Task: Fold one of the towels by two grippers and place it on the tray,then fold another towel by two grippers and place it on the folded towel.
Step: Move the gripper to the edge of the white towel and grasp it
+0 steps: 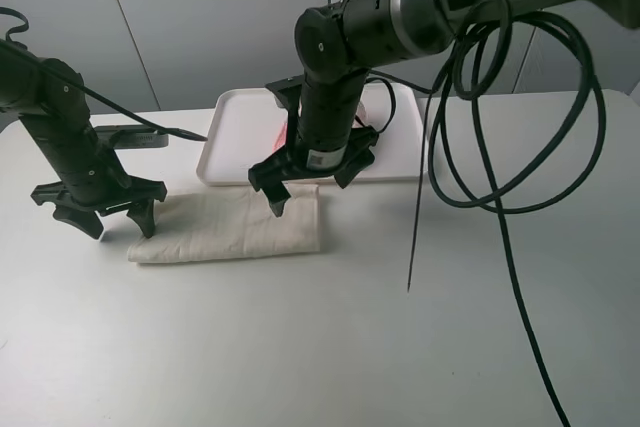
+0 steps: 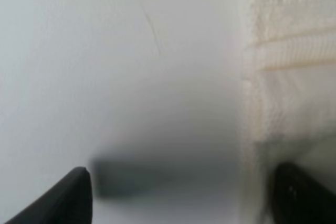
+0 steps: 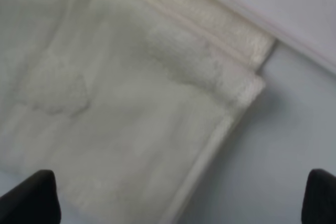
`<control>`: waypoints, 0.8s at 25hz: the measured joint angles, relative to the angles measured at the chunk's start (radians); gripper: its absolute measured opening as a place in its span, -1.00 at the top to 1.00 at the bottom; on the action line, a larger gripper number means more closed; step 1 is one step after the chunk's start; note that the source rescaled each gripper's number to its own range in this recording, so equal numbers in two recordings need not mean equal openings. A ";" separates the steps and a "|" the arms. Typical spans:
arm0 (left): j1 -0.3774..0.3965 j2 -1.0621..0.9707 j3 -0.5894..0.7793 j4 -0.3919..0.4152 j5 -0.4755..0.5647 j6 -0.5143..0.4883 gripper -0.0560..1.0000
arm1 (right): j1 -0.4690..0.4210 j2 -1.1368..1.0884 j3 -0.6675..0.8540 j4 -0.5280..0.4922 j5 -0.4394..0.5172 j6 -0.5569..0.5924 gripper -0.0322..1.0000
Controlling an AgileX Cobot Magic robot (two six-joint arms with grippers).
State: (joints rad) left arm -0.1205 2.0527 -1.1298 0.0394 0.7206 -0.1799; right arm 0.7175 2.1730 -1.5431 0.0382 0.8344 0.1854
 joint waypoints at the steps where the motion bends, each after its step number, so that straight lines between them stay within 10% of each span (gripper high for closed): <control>1: 0.000 0.000 0.000 0.000 0.002 0.000 -0.92 | -0.003 0.011 0.000 0.000 0.002 0.014 -0.98; 20: 0.000 0.000 -0.002 0.000 0.008 0.000 -0.92 | -0.010 0.106 -0.006 0.000 0.004 0.140 -0.95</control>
State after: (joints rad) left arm -0.1205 2.0529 -1.1321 0.0394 0.7289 -0.1799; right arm 0.7074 2.2792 -1.5488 0.0382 0.8384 0.3250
